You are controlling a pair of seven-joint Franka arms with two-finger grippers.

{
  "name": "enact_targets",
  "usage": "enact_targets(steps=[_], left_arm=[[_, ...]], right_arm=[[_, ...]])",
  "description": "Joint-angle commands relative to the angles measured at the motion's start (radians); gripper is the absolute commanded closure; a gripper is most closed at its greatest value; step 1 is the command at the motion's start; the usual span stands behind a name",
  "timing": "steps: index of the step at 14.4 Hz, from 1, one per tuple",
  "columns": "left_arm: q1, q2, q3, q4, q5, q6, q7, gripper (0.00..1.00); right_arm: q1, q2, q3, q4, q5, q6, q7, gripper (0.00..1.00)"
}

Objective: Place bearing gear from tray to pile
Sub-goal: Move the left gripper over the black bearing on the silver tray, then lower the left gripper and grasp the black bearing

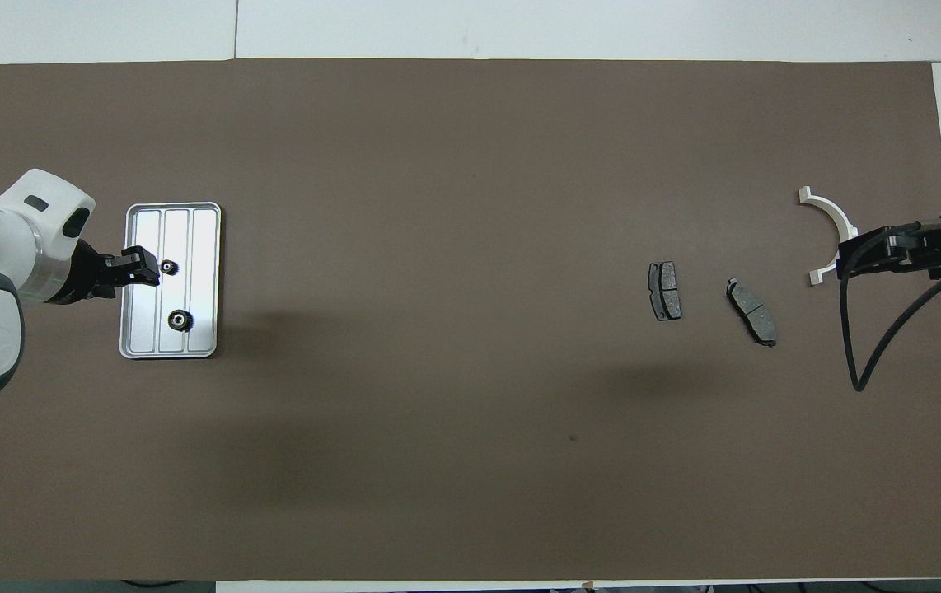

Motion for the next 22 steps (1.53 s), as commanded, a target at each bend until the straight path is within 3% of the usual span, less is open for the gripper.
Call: enact_targets(steps=[1,15,22], left_arm=[[-0.007,0.009,0.005,-0.027,0.014,0.044,-0.005,0.36],[-0.001,0.066,0.005,-0.205,0.014,0.211,0.033,0.36],[0.0,0.106,0.005,-0.216,0.014,0.271,0.034,0.36]], right_arm=[[-0.014,-0.028,0.006,-0.036,0.01,0.029,-0.008,0.0],[-0.025,-0.029,0.006,-0.053,0.01,0.085,-0.028,0.0],[-0.022,-0.031,0.006,-0.058,0.01,0.085,-0.034,0.0]])
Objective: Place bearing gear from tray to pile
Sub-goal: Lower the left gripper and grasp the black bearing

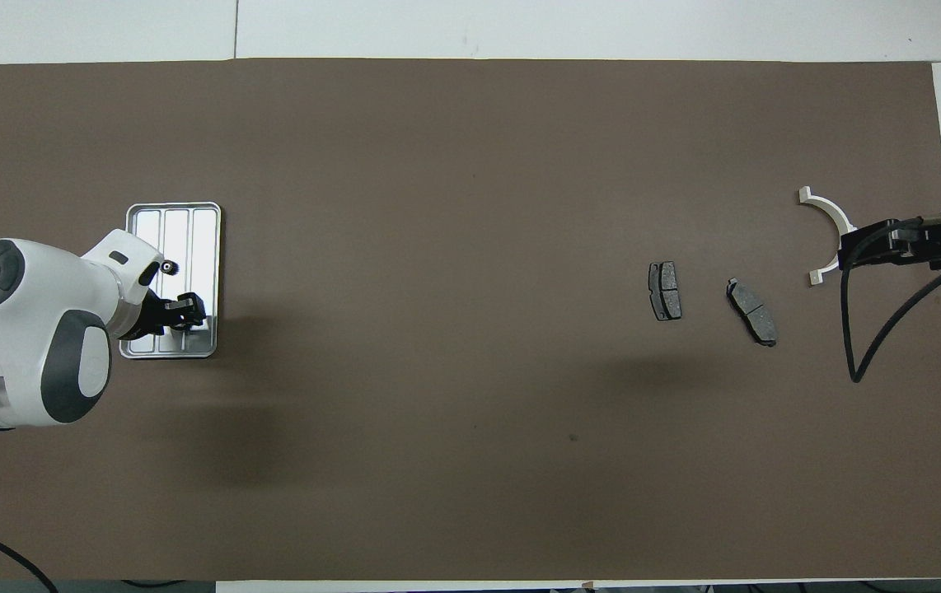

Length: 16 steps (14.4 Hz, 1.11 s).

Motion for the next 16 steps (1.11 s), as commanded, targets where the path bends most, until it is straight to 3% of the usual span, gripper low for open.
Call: enact_targets(steps=[1,7,10,13,16], left_arm=[[0.002,0.009,0.003,-0.011,0.014,0.043,0.009,0.36],[0.018,0.033,0.005,-0.01,0.014,0.062,0.039,0.38],[0.022,0.032,0.005,-0.01,0.014,0.053,0.041,0.72],[0.019,0.032,0.003,0.001,0.014,0.038,0.041,0.97],[-0.006,0.035,0.0,0.119,0.004,-0.086,0.004,0.98]], right_arm=[[-0.015,-0.03,0.01,-0.04,0.01,0.03,-0.026,0.0],[-0.017,-0.03,0.01,-0.04,0.01,0.034,-0.027,0.0],[-0.018,-0.03,0.008,-0.041,0.01,0.036,-0.029,0.0],[-0.021,-0.03,0.008,-0.043,0.01,0.036,-0.038,0.0],[-0.021,-0.029,0.008,-0.041,0.01,0.036,-0.04,0.0]])
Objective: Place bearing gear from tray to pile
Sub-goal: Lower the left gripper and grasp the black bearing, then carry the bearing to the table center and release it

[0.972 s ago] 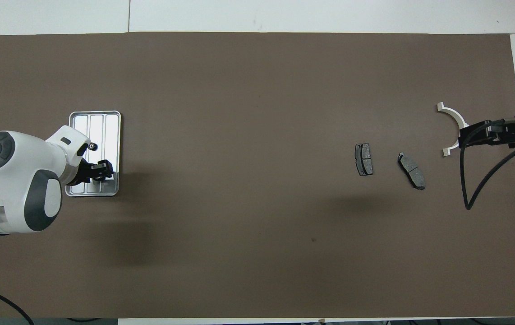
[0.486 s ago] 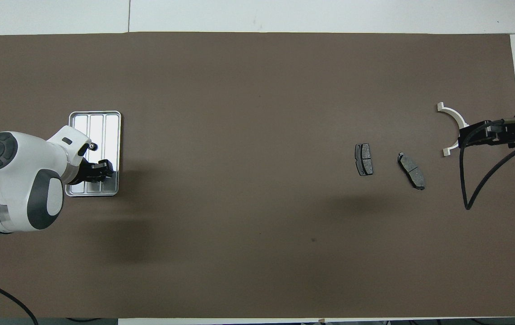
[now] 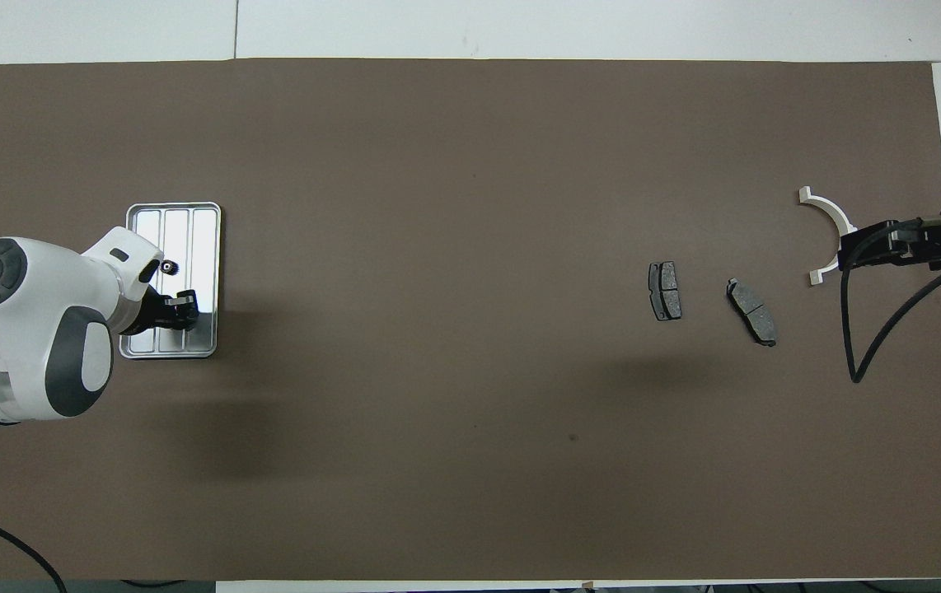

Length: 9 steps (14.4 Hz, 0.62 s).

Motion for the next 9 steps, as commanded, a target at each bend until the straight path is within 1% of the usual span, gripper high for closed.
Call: enact_targets(steps=[1,3,4,5,7,9], left_arm=[[-0.051,0.011,0.0,0.143,0.004,-0.15,-0.075,0.98],[-0.151,0.033,0.0,0.232,0.004,-0.209,-0.262,0.98],[-0.204,0.042,0.0,0.26,0.004,-0.214,-0.361,0.98],[-0.244,0.045,0.0,0.277,0.004,-0.214,-0.446,0.98],[-0.323,0.062,0.0,0.308,-0.006,-0.199,-0.551,0.98],[-0.407,0.091,0.002,0.357,-0.045,-0.169,-0.655,0.98]], right_arm=[[-0.019,-0.029,0.009,-0.037,0.01,0.033,-0.032,0.0],[-0.019,-0.029,0.009,-0.037,0.01,0.033,-0.032,0.0],[-0.019,-0.029,0.009,-0.036,0.01,0.033,-0.033,0.0],[-0.02,-0.029,0.009,-0.036,0.01,0.033,-0.035,0.0],[-0.02,-0.029,0.009,-0.037,0.01,0.037,-0.039,0.0],[-0.025,-0.029,0.009,-0.039,0.01,0.047,-0.053,0.0]])
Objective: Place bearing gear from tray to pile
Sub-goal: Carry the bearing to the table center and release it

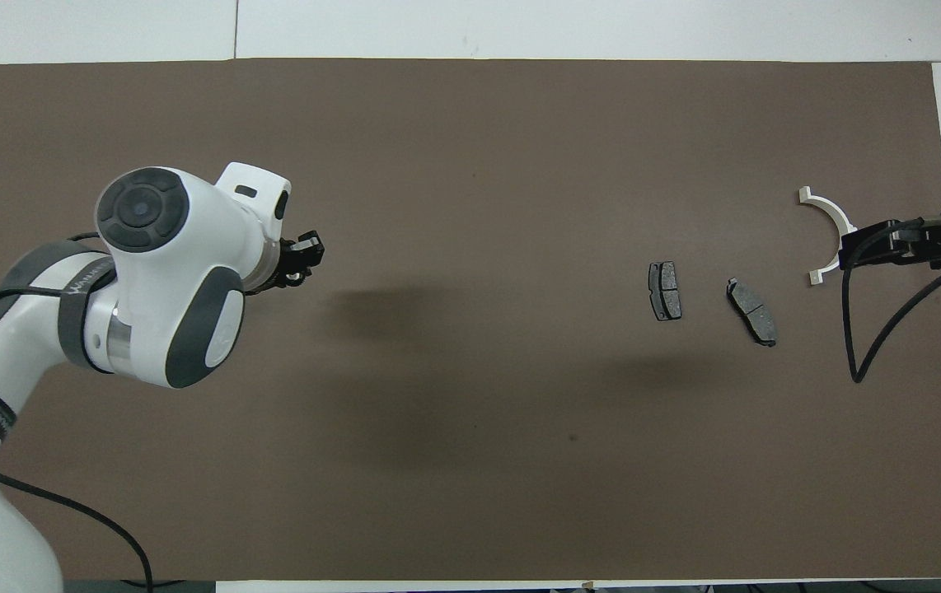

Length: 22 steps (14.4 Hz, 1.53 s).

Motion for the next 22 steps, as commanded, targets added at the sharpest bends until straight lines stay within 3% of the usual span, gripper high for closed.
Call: enact_targets(steps=[1,3,5,9,14,19,20,21,22], left_arm=[[-0.111,0.084,0.021,0.103,-0.029,0.009,-0.134,0.98],[-0.194,0.223,0.025,0.253,-0.023,-0.019,-0.263,0.98],[-0.219,0.294,0.024,0.31,-0.023,-0.007,-0.306,0.98],[-0.236,0.3,0.022,0.254,-0.014,0.085,-0.335,0.98],[-0.262,0.294,0.024,0.176,-0.012,0.091,-0.337,0.98],[-0.262,0.288,0.024,0.16,-0.012,0.088,-0.337,0.96],[-0.262,0.288,0.027,0.166,-0.014,0.076,-0.337,0.82],[-0.262,0.288,0.029,0.169,-0.014,0.067,-0.338,0.36],[-0.261,0.286,0.03,0.174,-0.014,0.056,-0.344,0.0]], right_arm=[[-0.036,-0.028,0.009,-0.038,0.01,0.043,-0.046,0.0],[-0.039,-0.028,0.009,-0.04,0.01,0.041,-0.057,0.0],[-0.047,-0.028,0.009,-0.04,0.012,0.041,-0.055,0.0],[-0.056,-0.04,0.009,-0.066,0.014,0.043,-0.069,0.0],[-0.053,-0.041,0.009,-0.066,0.012,0.044,-0.077,0.0],[-0.052,-0.039,0.009,-0.064,0.012,0.075,-0.072,0.0],[-0.049,-0.04,0.009,-0.064,0.012,0.073,-0.071,0.0],[-0.047,-0.041,0.009,-0.066,0.012,0.072,-0.069,0.0],[-0.047,-0.042,0.009,-0.067,0.012,0.072,-0.066,0.0]])
